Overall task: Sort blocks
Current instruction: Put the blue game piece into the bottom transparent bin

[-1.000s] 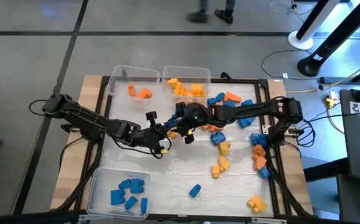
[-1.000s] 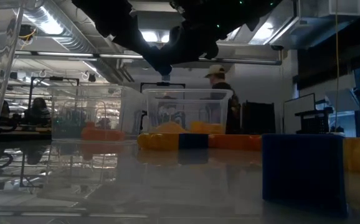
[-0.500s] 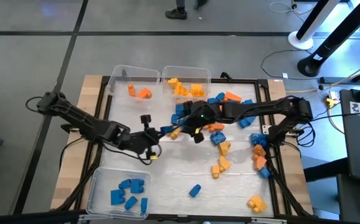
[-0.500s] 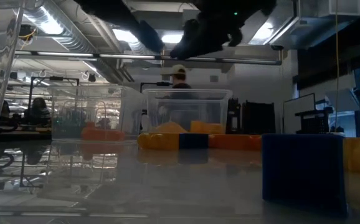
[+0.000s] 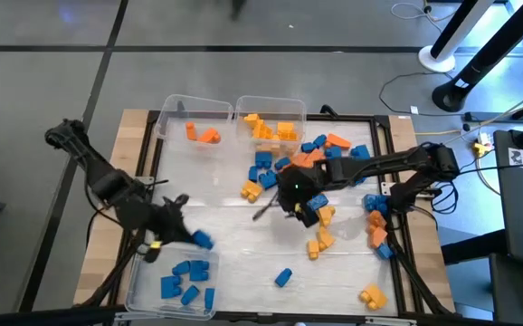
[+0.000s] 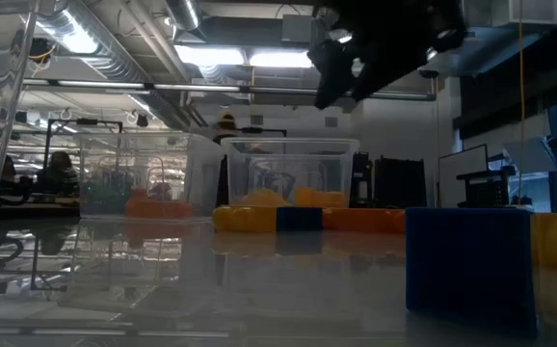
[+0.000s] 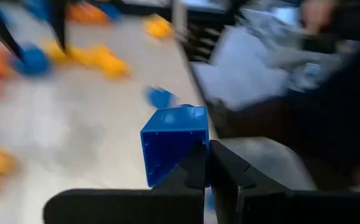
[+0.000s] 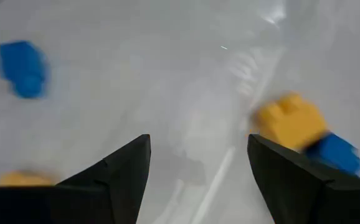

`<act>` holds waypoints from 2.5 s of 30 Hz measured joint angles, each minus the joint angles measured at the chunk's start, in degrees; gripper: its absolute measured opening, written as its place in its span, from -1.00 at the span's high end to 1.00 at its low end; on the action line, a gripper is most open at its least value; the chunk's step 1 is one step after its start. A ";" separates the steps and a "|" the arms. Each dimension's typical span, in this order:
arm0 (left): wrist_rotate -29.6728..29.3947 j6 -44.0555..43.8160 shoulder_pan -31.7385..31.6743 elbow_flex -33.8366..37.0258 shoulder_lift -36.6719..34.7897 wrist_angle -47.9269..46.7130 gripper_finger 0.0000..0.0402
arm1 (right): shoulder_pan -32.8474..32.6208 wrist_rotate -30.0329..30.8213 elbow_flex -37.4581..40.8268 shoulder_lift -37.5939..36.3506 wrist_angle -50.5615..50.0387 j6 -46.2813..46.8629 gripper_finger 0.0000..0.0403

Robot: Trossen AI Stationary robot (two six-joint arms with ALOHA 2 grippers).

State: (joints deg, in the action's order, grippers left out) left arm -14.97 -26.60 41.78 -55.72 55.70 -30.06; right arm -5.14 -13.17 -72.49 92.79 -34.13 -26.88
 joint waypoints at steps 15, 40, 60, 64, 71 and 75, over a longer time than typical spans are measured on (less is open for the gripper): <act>1.85 -23.23 8.68 0.00 12.35 -2.78 0.97 | -19.90 7.16 0.00 0.04 4.90 0.03 -0.33; 3.90 -36.18 8.81 -0.11 18.74 -1.75 0.45 | -25.95 12.77 0.02 14.21 13.52 1.76 -0.33; 3.88 -36.23 8.81 -0.15 18.71 -1.50 0.47 | -25.82 6.13 0.02 20.79 19.29 3.03 -0.33; 3.88 -36.04 8.81 -0.20 18.69 0.04 0.47 | -25.47 6.26 0.02 20.79 19.07 3.05 -0.23; 3.88 -36.00 8.81 -0.20 18.69 0.33 0.47 | -24.38 5.90 0.00 21.79 19.50 3.13 0.19; 3.88 -34.87 8.81 -0.20 18.69 0.53 0.47 | -23.96 5.84 -0.07 22.08 20.09 3.11 0.32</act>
State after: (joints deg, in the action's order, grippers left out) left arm -11.10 -61.47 50.58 -55.92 74.39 -29.52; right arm -29.10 -7.33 -72.55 114.87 -14.04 -23.77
